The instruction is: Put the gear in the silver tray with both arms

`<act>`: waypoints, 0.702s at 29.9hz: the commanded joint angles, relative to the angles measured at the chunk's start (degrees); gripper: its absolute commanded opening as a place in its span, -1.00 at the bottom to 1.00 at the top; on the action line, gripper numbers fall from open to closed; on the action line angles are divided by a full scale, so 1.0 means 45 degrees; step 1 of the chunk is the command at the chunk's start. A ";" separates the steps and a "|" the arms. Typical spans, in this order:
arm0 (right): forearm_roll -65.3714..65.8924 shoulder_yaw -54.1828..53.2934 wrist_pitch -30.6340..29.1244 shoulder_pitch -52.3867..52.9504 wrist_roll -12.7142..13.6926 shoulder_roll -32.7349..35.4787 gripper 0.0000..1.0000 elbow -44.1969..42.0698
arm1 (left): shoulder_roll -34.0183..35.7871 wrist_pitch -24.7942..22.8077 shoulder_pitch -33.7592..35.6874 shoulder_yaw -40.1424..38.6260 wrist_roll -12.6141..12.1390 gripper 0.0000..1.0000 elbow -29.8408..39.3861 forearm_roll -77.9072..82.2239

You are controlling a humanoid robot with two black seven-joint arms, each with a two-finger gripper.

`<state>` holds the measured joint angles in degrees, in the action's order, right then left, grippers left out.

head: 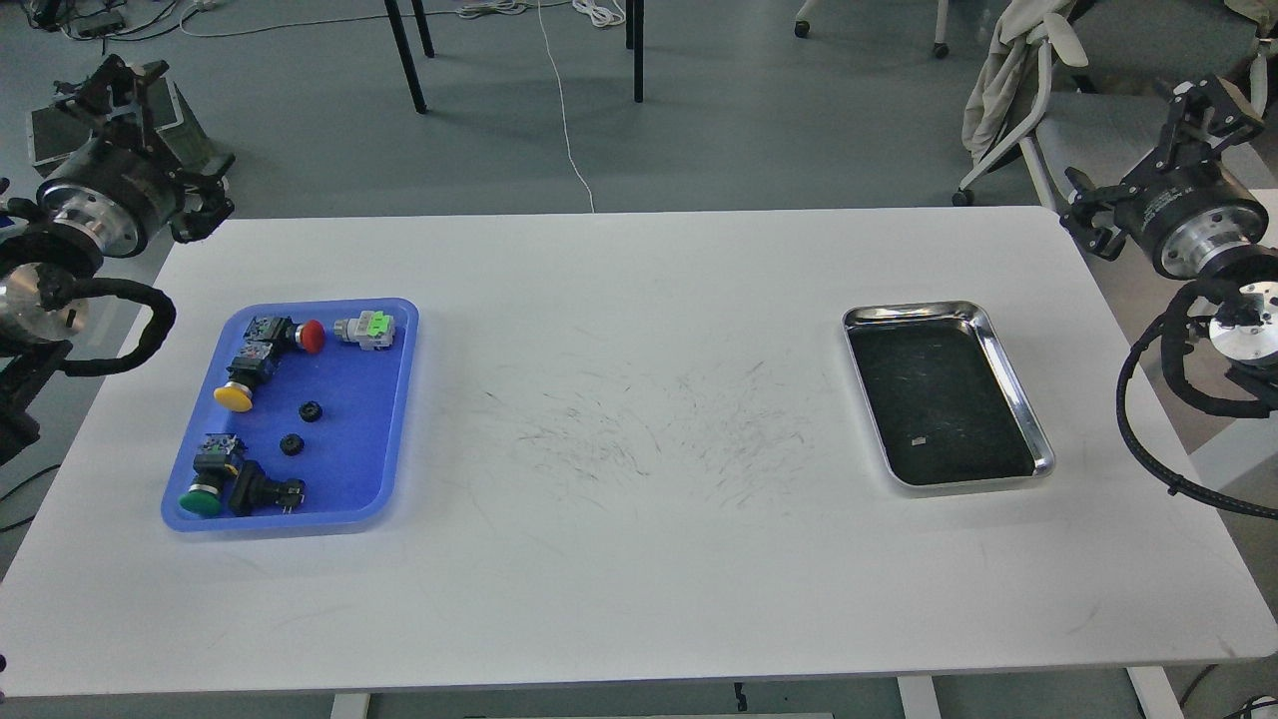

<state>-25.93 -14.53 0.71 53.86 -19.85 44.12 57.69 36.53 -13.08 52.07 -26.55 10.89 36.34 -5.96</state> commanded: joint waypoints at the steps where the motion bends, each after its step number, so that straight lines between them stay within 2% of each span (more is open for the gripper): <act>1: 0.0020 -0.0014 -0.0002 -0.0015 0.0017 0.0039 0.99 0.0012 | -0.0011 -0.0062 -0.0007 0.0080 0.0450 0.97 0.0012 0.0035; 9: 0.0040 0.0025 -0.0022 -0.0073 0.0017 0.0020 0.99 0.0012 | 0.0067 -0.0199 0.0051 0.0217 0.0433 0.97 0.0050 0.0114; 15: 0.0040 -0.0014 -0.0002 -0.0308 -0.0002 0.0019 0.99 0.0071 | 0.0398 -0.0824 0.0110 0.0217 0.0589 0.97 0.0070 0.0094; 21: 0.0040 -0.0072 -0.0002 -0.0386 -0.0022 0.0058 0.99 0.0110 | 0.0379 -0.0707 0.0012 0.0295 0.0589 0.97 0.0070 0.0094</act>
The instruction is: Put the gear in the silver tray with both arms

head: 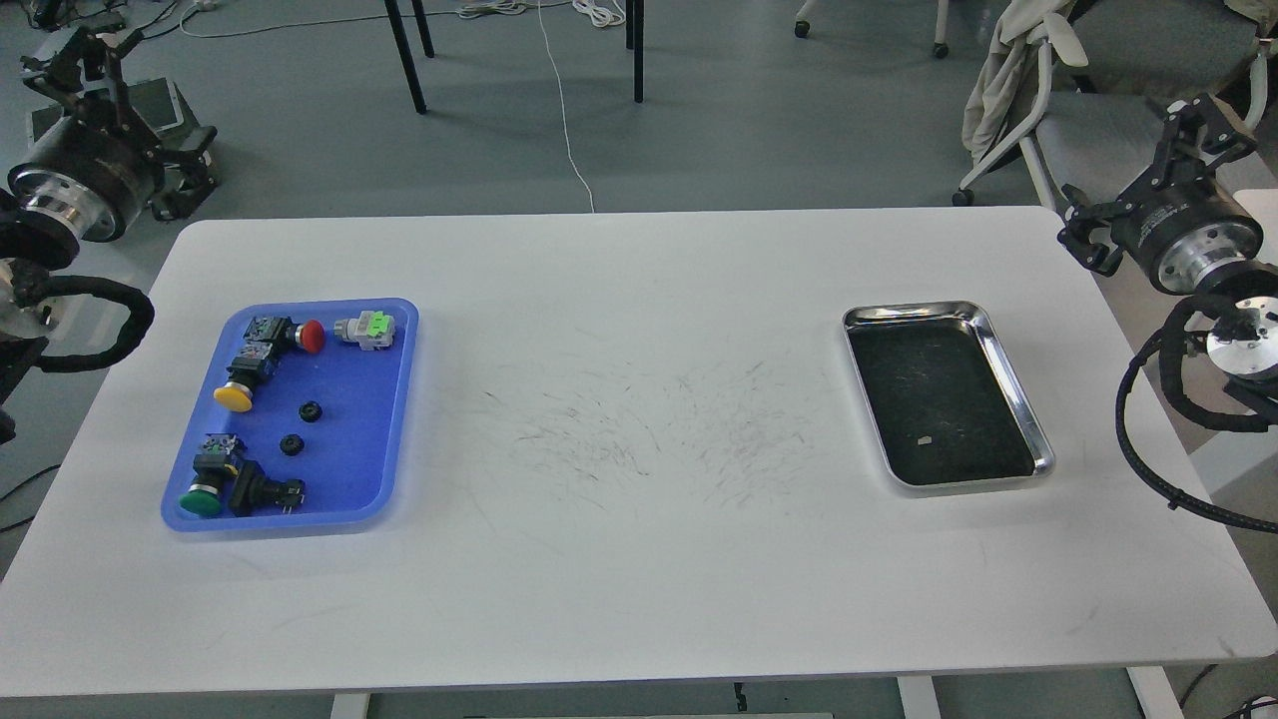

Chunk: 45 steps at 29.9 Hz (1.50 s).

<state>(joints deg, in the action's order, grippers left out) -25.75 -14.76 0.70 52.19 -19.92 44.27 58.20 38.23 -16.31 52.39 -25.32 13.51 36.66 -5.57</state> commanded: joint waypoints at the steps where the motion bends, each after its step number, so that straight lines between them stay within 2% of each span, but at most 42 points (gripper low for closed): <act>1: 0.0000 -0.0041 0.0021 -0.0016 -0.0008 0.0026 0.99 -0.0004 | 0.0001 0.0051 -0.0060 0.0022 0.0007 0.97 -0.0001 0.0007; 37: 0.0039 -0.0080 -0.0037 -0.0094 -0.0027 0.0046 0.99 0.0016 | 0.0040 -0.0105 -0.0060 0.0061 0.0007 0.97 0.0154 0.0065; 41: 0.0059 -0.0080 -0.0018 -0.0113 -0.0027 0.0065 0.99 0.0035 | 0.0838 -0.0416 -0.0060 0.0061 0.0007 0.97 0.1148 0.0221; 45: 0.0059 -0.0080 -0.0037 -0.0133 -0.0027 0.0085 0.99 0.0054 | 0.2010 -0.1587 -0.0040 0.0139 0.0026 0.97 0.2690 0.0863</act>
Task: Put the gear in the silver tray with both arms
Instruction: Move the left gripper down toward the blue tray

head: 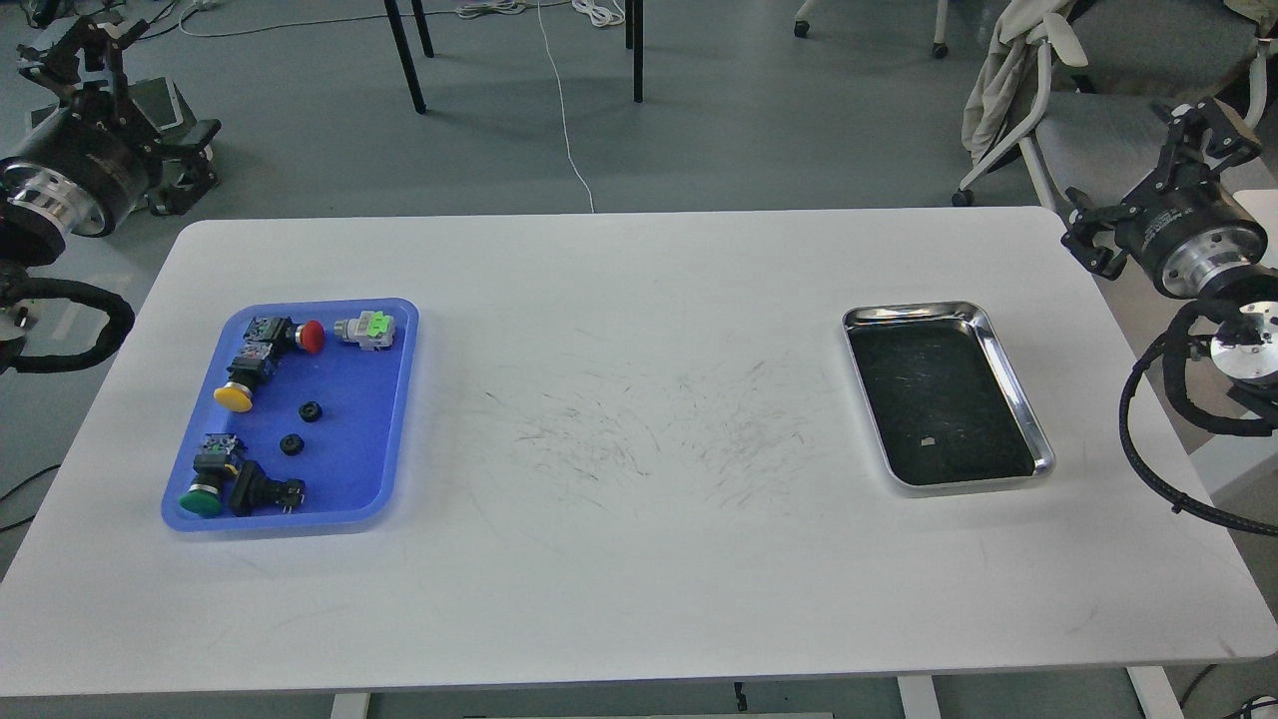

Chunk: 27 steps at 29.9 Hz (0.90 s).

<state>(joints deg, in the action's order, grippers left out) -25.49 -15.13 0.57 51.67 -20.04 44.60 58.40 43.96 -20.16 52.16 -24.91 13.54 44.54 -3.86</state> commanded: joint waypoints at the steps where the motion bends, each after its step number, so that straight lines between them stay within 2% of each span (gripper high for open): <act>1: 0.0001 0.0002 -0.0008 -0.0037 -0.0018 0.0012 0.99 0.0011 | 0.0913 -0.1025 0.0010 0.0048 0.0038 0.97 0.1193 0.0854; 3: 0.0001 0.0002 -0.0008 -0.0057 -0.0018 0.0012 0.99 0.0031 | 0.1226 -0.1261 0.0010 0.0048 0.0252 0.97 0.1624 0.1577; 6: 0.0001 0.0002 -0.0008 -0.0076 -0.0018 0.0012 0.99 0.0031 | 0.1461 -0.1340 0.0049 0.0067 0.1013 0.97 0.1859 0.2301; 8: 0.0001 0.0002 -0.0008 -0.0076 -0.0018 -0.0008 0.99 0.0050 | 0.1850 -0.1263 0.0107 0.0436 0.1287 0.96 0.2481 0.3176; 13: 0.0020 0.0002 -0.0008 -0.0076 -0.0018 0.0012 0.99 0.0050 | 0.2262 -0.1242 0.0478 0.0575 0.1541 0.95 0.2953 0.6709; 16: 0.0040 0.0022 -0.0008 -0.0076 -0.0018 0.0031 0.99 0.0050 | 0.2301 -0.1067 0.0576 0.0576 0.1678 0.78 0.2875 0.8798; 18: 0.0040 0.0022 -0.0008 -0.0076 -0.0018 0.0031 0.99 0.0050 | 0.2263 -0.0911 0.0654 0.0575 0.1893 0.78 0.2915 1.0361; 21: 0.0040 0.0022 -0.0008 -0.0076 -0.0018 0.0051 0.99 0.0050 | 0.2185 -0.0151 0.0693 0.0848 0.1524 0.78 0.2603 1.1559; 23: 0.0040 0.0022 -0.0008 -0.0076 -0.0018 0.0070 0.99 0.0050 | 0.2263 -0.0517 0.0869 0.0636 0.1600 0.78 0.2504 1.1464; 24: 0.0040 0.0022 -0.0008 -0.0076 0.0001 0.0070 0.99 0.0050 | 0.2263 -0.0732 0.1005 0.0537 0.1504 0.86 0.2485 1.1270; 25: 0.0040 0.0022 -0.0008 -0.0076 -0.0018 0.0070 0.99 0.0050 | 0.2263 -0.0773 0.1025 0.0498 0.1522 0.96 0.2543 1.1074; 27: 0.0040 0.0041 -0.0008 -0.0096 0.0001 0.0070 0.99 0.0050 | 0.2243 -0.0560 0.1045 0.0673 0.1562 0.97 0.2485 1.0839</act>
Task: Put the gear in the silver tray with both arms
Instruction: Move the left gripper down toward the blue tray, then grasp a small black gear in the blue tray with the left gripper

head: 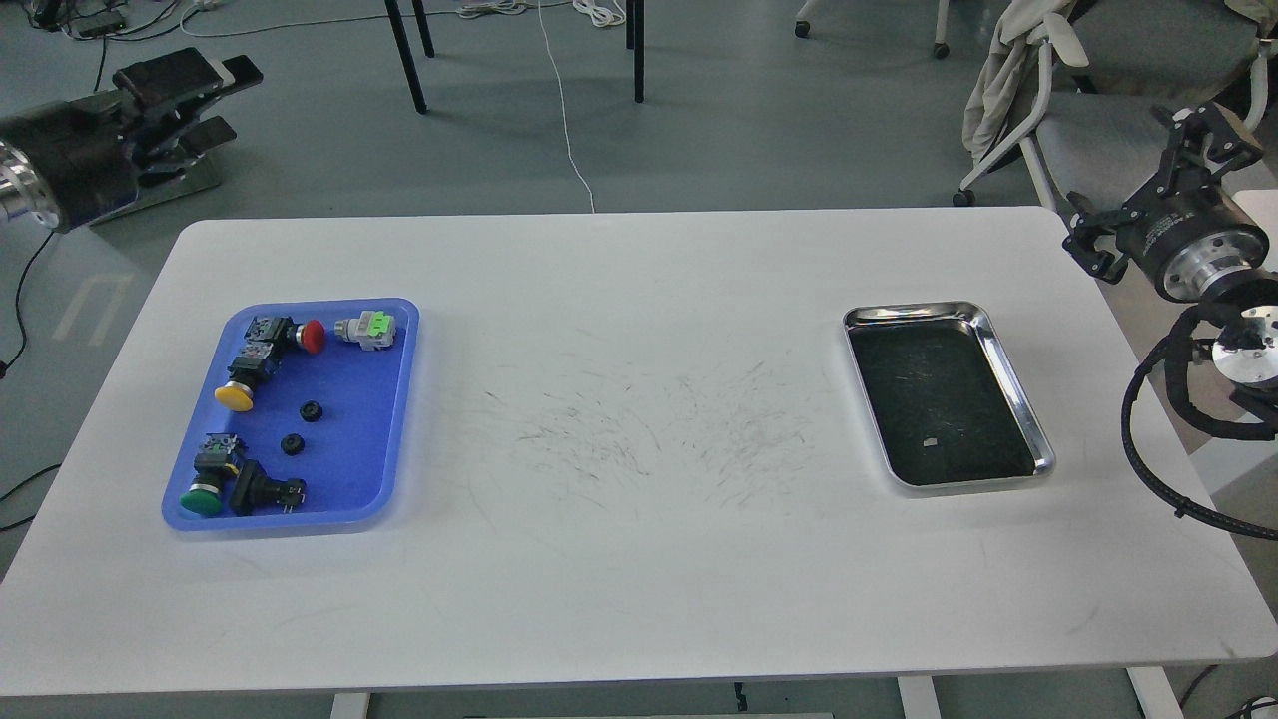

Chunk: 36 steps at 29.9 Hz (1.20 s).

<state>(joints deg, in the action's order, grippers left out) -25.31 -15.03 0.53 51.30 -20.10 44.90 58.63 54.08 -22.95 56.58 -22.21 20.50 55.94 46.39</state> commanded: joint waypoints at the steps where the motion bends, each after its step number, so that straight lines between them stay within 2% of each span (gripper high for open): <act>1: 0.0000 0.0019 0.0000 -0.0014 -0.0005 0.0003 0.99 -0.0001 | 0.0072 0.0003 0.0043 0.0053 0.0131 0.97 -0.0049 -0.0308; 4: 0.0020 0.0018 0.0000 -0.0014 -0.0005 0.0003 0.99 -0.0001 | 0.0014 0.0002 -0.0035 0.0092 0.0269 0.96 0.0107 0.0119; 8: 0.0039 0.0038 0.0000 -0.0014 0.0014 0.0003 0.99 -0.0001 | 0.0073 0.0061 0.0004 0.0248 0.0347 0.96 0.0634 0.3551; 13: 0.0039 0.0097 0.0000 -0.0014 0.0014 0.0003 0.99 -0.0021 | 0.0034 0.0255 -0.0269 0.0658 0.0425 0.95 0.1083 0.5997; 17: 0.0351 0.0077 0.0020 -0.0014 0.0014 0.0003 0.99 -0.0021 | -0.0005 0.0879 -0.0796 0.1049 0.0679 0.92 0.1512 0.7518; 21: 0.0411 0.0077 0.0020 -0.0014 0.0014 0.0003 0.99 -0.0021 | -0.0103 0.1504 -0.1226 0.1361 0.1186 0.84 0.1807 1.0037; 23: 0.0411 0.0077 0.0020 -0.0014 0.0014 0.0023 0.99 -0.0021 | -0.0142 0.1875 -0.1460 0.1595 0.1226 0.84 0.2021 1.0743; 25: 0.0411 0.0077 0.0020 -0.0014 0.0014 0.0042 0.99 -0.0001 | -0.0122 0.2460 -0.1637 0.2005 0.1246 0.84 0.1886 1.1446; 29: 0.0411 0.0097 0.0020 -0.0014 0.0014 0.0061 0.99 -0.0001 | -0.0375 0.2931 -0.1695 0.2143 0.1461 0.82 0.1691 1.1800; 36: 0.0430 0.0136 0.0020 -0.0014 0.0014 0.0198 0.99 -0.0001 | -0.1410 0.4161 -0.1969 0.2708 0.1597 0.80 -0.0262 1.2718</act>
<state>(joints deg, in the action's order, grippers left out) -23.39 -14.52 0.63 51.24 -20.04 45.74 58.61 49.16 -6.17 48.00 -11.43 27.31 57.68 102.54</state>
